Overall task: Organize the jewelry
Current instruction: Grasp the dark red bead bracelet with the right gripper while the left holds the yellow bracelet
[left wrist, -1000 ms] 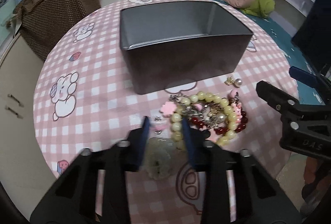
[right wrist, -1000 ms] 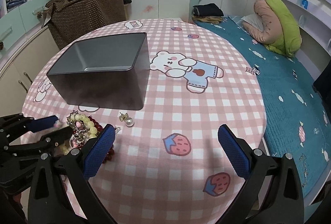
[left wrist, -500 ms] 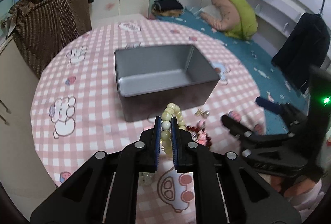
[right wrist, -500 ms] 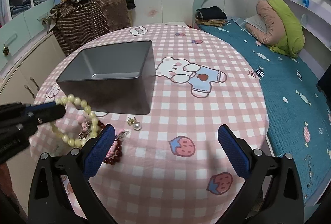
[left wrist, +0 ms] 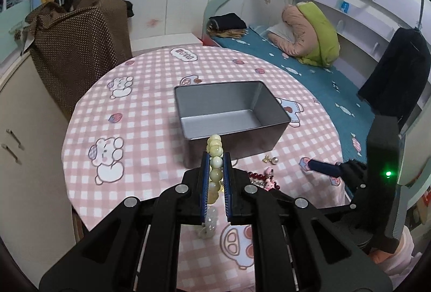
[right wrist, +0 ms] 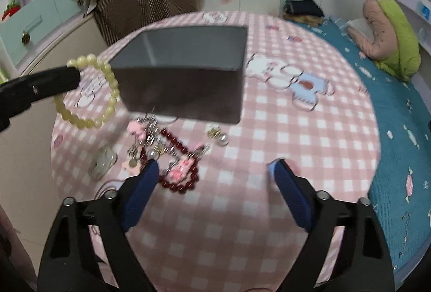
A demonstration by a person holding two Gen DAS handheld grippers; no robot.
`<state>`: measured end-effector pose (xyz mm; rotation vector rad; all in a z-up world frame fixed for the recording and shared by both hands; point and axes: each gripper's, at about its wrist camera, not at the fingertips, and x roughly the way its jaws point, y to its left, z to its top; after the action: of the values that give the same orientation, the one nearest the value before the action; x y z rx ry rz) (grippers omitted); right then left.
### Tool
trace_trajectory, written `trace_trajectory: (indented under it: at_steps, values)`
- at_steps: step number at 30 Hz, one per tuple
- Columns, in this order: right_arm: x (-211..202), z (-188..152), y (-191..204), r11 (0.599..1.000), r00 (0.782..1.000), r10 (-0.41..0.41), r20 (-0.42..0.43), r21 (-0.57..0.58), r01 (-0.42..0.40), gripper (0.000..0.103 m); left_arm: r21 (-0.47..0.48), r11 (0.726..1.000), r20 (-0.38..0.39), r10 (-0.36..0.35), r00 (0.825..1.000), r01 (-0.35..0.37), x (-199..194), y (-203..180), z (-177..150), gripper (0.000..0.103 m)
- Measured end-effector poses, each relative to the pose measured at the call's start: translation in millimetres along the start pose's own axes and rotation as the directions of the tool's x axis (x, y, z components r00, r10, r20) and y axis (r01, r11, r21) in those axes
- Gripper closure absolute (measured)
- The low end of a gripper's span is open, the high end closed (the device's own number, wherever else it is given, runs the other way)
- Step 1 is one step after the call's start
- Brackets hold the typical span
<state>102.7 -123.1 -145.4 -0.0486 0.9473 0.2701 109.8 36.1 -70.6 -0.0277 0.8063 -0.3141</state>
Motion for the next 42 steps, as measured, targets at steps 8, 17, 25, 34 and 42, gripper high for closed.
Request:
trace_trajectory:
  at_steps: [8,17,25,34,42]
  values:
    - [2,-3,0,0.999,0.998,-0.039,-0.039,0.027,0.041,0.038,-0.031,1.0,0.01,-0.007,1.0,0.007,-7,18,-11,0.093]
    - [1,0,-12,0.993,0.995,-0.069,-0.071,0.09,0.075,0.046,-0.052,0.998,0.031,-0.027,0.999,0.029,-12,33,-16,0.093]
    - [10,13,16,0.998,0.993,-0.07,-0.095,-0.005,0.07,0.046,-0.055,0.997,0.039,-0.045,0.998,0.048,-13,38,-18,0.093]
    - [21,22,32,0.997,0.986,-0.048,-0.162,-0.075,0.036,0.058,-0.059,0.996,0.043,-0.058,0.997,0.061,-11,42,-21,0.093]
    - [9,10,36,0.985,0.979,-0.084,-0.186,-0.165,0.053,0.094,-0.07,0.995,0.044,-0.062,0.997,0.065,-12,49,-22,0.093]
